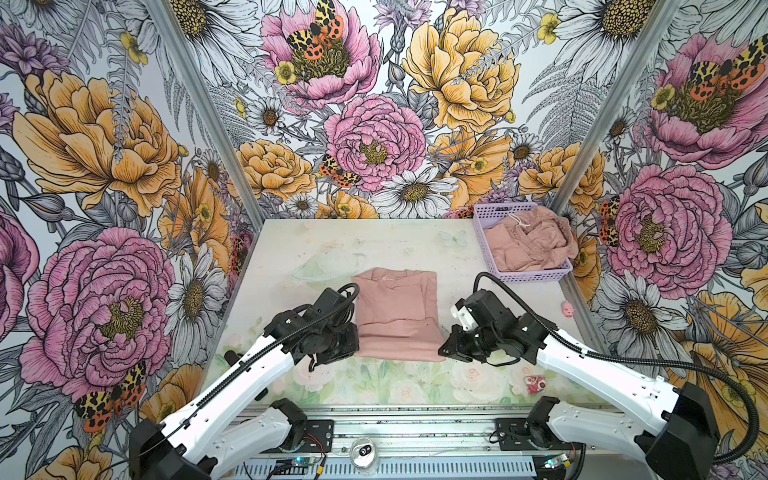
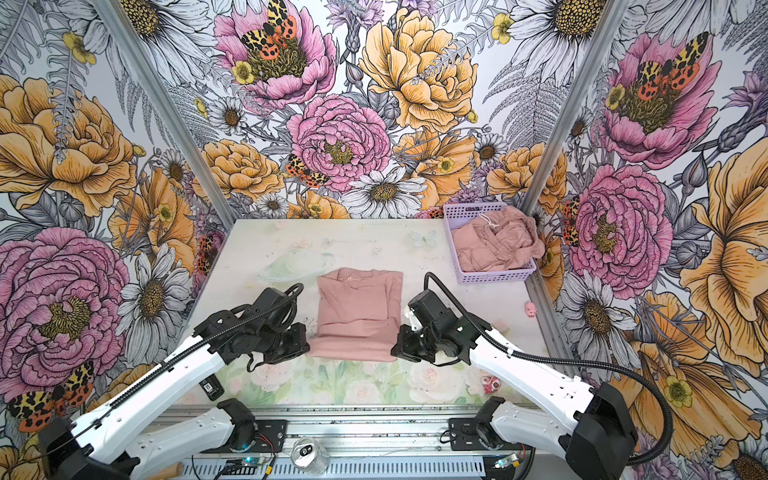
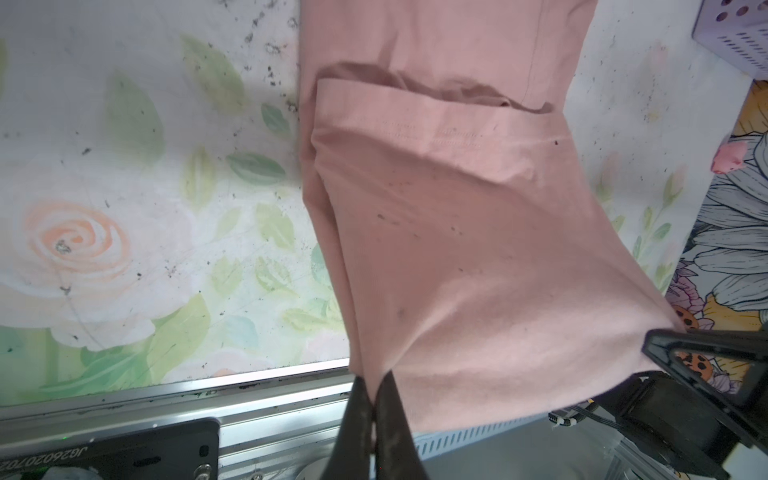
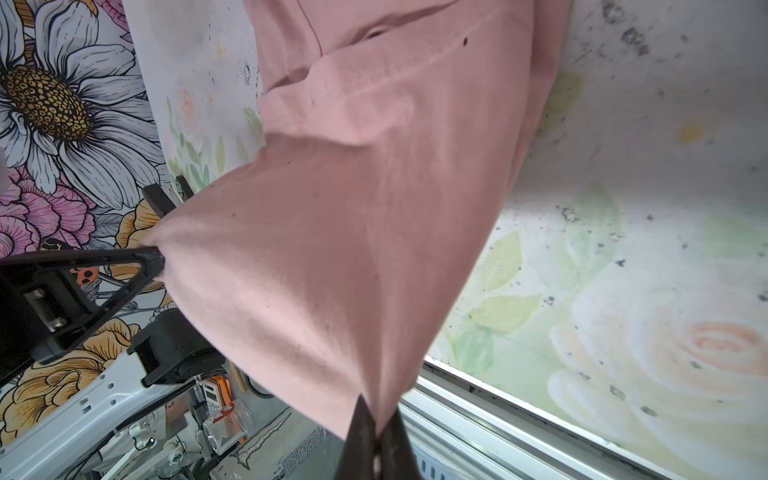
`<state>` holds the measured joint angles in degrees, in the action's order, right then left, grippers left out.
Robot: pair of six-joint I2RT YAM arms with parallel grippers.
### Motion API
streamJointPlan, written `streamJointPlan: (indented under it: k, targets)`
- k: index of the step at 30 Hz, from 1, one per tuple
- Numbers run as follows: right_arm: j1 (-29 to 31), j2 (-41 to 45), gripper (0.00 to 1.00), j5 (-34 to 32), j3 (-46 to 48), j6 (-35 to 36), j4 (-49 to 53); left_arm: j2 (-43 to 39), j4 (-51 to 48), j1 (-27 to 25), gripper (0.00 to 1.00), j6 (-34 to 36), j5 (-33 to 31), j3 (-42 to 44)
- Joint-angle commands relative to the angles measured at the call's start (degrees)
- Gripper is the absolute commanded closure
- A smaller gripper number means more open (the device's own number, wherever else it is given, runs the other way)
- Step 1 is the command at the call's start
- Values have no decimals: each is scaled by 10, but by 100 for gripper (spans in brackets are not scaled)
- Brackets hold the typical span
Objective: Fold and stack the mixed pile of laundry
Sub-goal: 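Lift the held edge with both grippers and fold it away from the robot, then lower the fold onto the shirt and open both grippers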
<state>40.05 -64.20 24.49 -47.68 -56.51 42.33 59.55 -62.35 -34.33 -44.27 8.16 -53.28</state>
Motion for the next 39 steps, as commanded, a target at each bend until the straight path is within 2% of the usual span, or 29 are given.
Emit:
streamJointPlan:
  k: [1, 5, 9, 21, 33, 39]
  targets:
    - [-37, -42, 100, -8, -55, 19, 20, 53, -9, 42, 100, 70, -2, -57]
    - [-91, -136, 100, 24, -139, 78, 20, 147, -2, 94, 100, 153, 28, -137]
    - [-130, -235, 100, 54, -224, 114, 21, 255, -1, 124, 100, 210, 43, -220]
    - [-204, -435, 100, 85, -398, 151, 26, 501, 3, 185, 100, 272, 97, -426]
    - [-230, -578, 100, 94, -534, 165, 27, 629, 3, 216, 100, 284, 107, -541]
    - [-235, -616, 100, 92, -556, 170, 26, 654, 2, 220, 100, 282, 97, -552]
